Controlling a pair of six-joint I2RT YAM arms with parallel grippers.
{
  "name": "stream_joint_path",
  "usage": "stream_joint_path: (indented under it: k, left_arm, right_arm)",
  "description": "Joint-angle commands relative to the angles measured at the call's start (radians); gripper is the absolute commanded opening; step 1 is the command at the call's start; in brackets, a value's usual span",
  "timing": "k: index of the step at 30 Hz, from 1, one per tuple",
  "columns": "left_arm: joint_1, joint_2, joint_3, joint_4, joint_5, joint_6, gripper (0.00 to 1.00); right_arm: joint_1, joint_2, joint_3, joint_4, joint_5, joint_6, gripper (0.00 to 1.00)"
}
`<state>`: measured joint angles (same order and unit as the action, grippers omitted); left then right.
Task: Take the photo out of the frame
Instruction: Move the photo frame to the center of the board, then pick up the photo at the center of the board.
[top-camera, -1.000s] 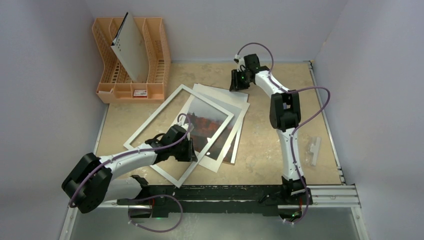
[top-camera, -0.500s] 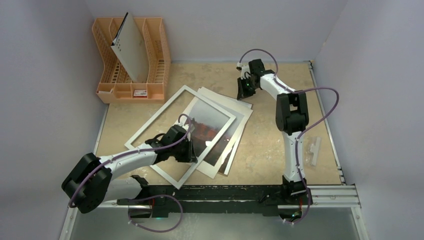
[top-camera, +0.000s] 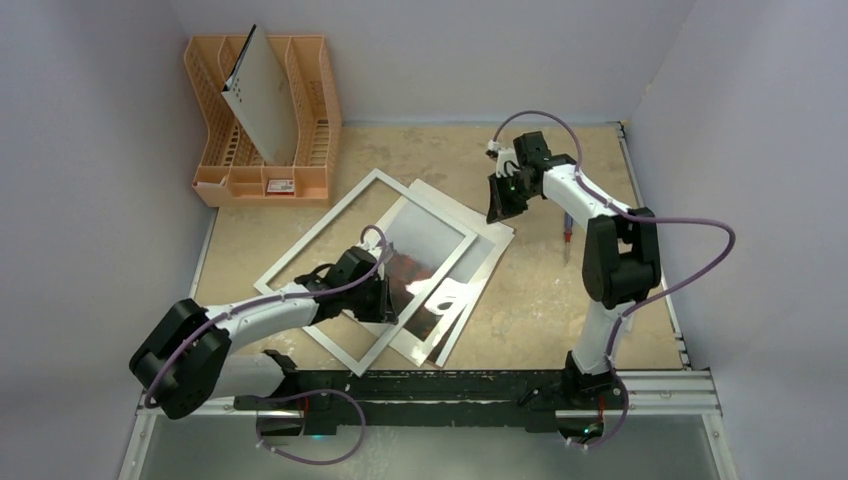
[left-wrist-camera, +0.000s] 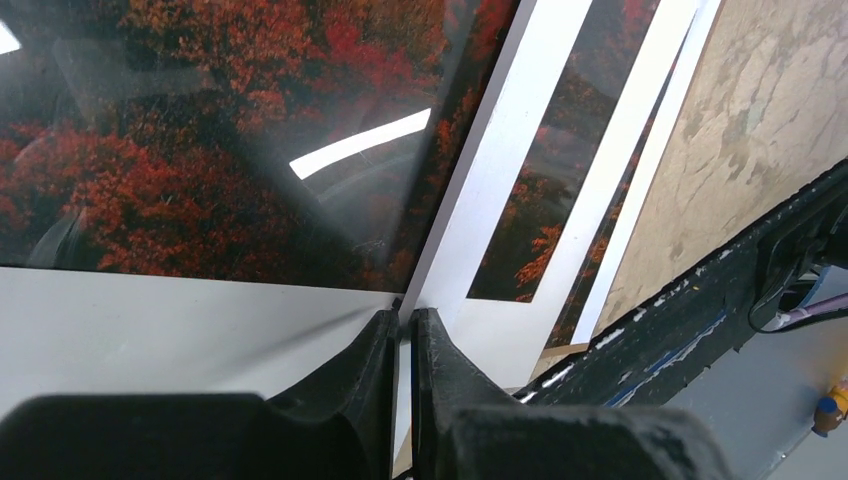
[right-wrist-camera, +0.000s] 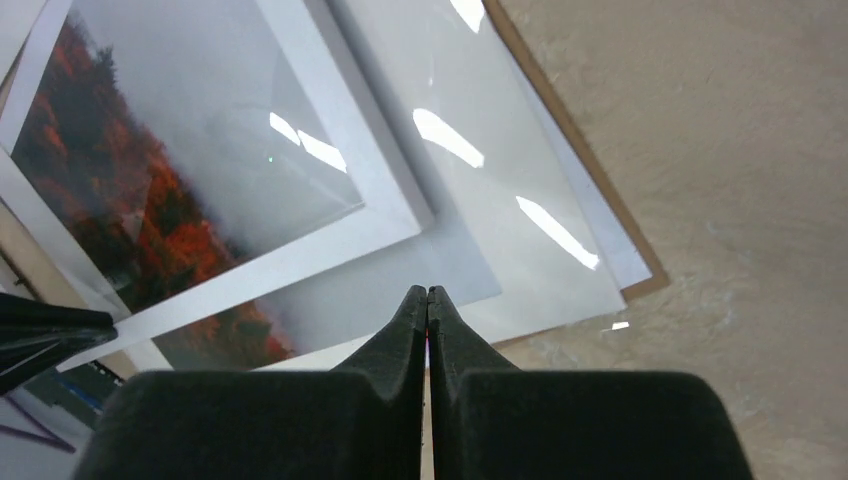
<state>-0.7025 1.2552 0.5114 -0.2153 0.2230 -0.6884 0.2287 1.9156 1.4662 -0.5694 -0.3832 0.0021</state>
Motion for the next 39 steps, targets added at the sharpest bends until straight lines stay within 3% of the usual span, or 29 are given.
stream_joint_path:
  k: [1,3,6,8,10,13,15,20,22,23,24,27,30,35,39]
  left_arm:
    - [0.003,0.041,0.004,0.008,-0.074,0.039,0.00]
    - [0.003,0.042,0.005,0.011,-0.076,0.039,0.00]
    - [0.003,0.048,0.006,0.015,-0.081,0.039,0.00]
    - [0.003,0.060,0.005,0.037,-0.081,0.030,0.00]
    - [0.002,0.086,0.019,0.062,-0.073,0.025,0.00]
    - [0.003,0.141,0.046,0.116,-0.072,0.002,0.00]
    - [0.003,0.180,0.071,0.151,-0.071,-0.013,0.00]
    - [0.003,0.309,0.155,0.235,-0.077,-0.041,0.00]
    - [0.004,0.358,0.202,0.243,-0.090,-0.038,0.00]
    - [0.004,0.377,0.220,0.246,-0.097,-0.036,0.00]
    - [0.003,0.401,0.233,0.251,-0.103,-0.035,0.00]
    - [0.005,0.448,0.278,0.234,-0.111,-0.014,0.00]
    - [0.005,0.462,0.290,0.226,-0.100,0.003,0.00]
    - [0.005,0.459,0.270,0.231,-0.098,0.024,0.00]
    - [0.005,0.484,0.283,0.247,-0.058,0.035,0.00]
  right_arm:
    - [0.012,-0.078,-0.063,-0.036,0.004,0.072,0.00]
    - [0.012,-0.092,-0.075,-0.052,0.061,0.111,0.00]
    - [0.009,-0.137,-0.123,0.025,-0.112,0.103,0.00]
    - [0.010,-0.127,-0.105,0.018,-0.060,0.165,0.15]
    - [0.009,-0.105,-0.104,-0.001,0.032,0.208,0.20]
    - [0.009,-0.125,-0.164,0.079,0.073,0.252,0.14]
    - [0.007,-0.119,-0.152,0.153,0.084,0.287,0.00]
    - [0.003,0.104,0.193,0.036,0.143,0.292,0.02]
    - [0.003,0.172,0.311,-0.060,0.215,0.284,0.31]
    - [0.003,0.176,0.333,-0.078,0.261,0.293,0.41]
    - [0.003,0.153,0.322,-0.073,0.288,0.297,0.44]
    - [0.003,0.007,0.144,-0.020,0.376,0.336,0.55]
    - [0.003,-0.194,-0.089,0.059,0.414,0.354,0.58]
    - [0.030,-0.502,-0.469,0.158,0.177,0.461,0.56]
    - [0.193,-0.694,-0.715,0.256,0.095,0.668,0.54]
